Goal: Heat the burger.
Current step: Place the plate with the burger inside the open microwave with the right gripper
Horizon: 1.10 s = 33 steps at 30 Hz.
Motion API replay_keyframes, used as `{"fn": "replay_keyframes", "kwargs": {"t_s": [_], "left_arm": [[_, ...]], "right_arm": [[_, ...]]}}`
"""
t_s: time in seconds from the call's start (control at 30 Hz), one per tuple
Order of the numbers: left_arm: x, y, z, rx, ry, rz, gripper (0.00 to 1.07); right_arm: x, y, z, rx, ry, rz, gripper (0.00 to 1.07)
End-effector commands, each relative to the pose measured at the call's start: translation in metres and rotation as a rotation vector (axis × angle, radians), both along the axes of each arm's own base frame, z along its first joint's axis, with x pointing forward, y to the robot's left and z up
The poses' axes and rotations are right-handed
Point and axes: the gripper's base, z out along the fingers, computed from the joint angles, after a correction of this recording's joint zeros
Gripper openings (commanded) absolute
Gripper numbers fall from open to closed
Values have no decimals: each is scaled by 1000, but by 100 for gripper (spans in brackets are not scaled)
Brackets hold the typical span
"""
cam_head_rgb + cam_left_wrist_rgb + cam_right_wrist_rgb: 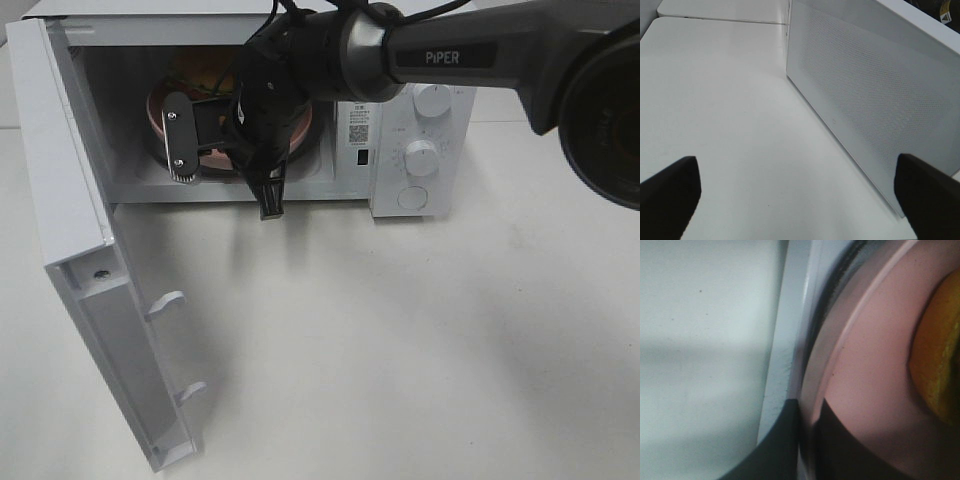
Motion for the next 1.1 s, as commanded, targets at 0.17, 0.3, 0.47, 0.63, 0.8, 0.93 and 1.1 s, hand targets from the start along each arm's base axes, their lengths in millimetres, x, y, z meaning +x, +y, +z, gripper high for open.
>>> {"fn": "replay_keyframes", "kwargs": {"t_s": [0.17,0.3,0.47,0.63,0.8,0.93,1.1], "left_arm": [[-3,0,0,0,-19,0,98],[-3,0,0,0,-19,0,98],[-3,0,0,0,-19,0,98],[-3,0,0,0,-19,0,98],[-3,0,0,0,-19,0,98],[-3,0,0,0,-19,0,98],[-3,0,0,0,-19,0,98]], "right_arm": [[13,6,15,54,-105,19,0],[14,7,10,49,-100,19,0],[14,7,3,47,-92,20,0],[14,8,0,61,-86,7,1],[15,9,0,119,-72,-56,17],[15,9,0,124,-69,-63,34],[13,10,1,142,-55,-71,49]]}}
